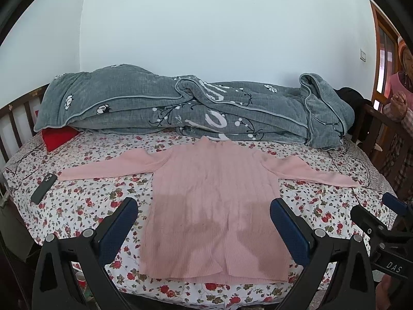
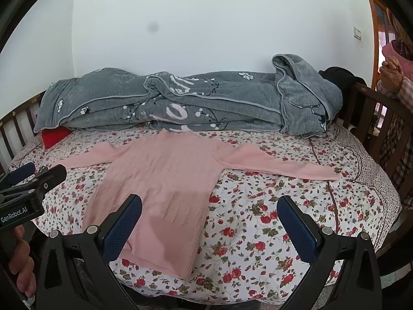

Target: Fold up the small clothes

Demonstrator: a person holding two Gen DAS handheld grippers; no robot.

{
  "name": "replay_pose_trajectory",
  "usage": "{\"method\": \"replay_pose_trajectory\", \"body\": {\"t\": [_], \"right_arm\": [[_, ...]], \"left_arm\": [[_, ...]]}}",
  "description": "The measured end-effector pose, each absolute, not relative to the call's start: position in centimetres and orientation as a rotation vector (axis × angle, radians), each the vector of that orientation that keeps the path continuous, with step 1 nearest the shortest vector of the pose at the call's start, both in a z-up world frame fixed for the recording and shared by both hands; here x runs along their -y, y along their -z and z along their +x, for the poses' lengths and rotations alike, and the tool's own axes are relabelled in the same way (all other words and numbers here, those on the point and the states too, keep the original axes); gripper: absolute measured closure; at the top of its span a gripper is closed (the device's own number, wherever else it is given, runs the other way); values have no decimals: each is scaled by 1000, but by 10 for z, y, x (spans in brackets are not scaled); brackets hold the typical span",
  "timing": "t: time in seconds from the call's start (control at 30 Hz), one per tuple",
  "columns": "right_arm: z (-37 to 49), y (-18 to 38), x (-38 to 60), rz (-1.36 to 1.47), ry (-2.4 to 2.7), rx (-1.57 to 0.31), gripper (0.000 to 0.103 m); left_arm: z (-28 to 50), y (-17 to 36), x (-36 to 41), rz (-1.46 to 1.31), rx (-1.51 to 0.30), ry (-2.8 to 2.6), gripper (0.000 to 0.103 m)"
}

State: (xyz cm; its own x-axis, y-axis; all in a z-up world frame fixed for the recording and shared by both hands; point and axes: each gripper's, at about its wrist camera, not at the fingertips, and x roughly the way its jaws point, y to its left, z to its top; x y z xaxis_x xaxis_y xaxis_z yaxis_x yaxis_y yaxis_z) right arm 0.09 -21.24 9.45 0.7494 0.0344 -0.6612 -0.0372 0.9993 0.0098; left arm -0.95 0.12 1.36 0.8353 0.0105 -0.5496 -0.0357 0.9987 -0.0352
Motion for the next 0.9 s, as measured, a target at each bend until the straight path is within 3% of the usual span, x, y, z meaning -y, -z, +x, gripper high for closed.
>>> {"method": "replay_pose_trajectory", "body": {"t": [0.9], "right_arm": [[-3, -96, 212, 3, -38, -720, 1]], "left_arm": [[-10, -16, 2, -51, -582, -14, 0]]}}
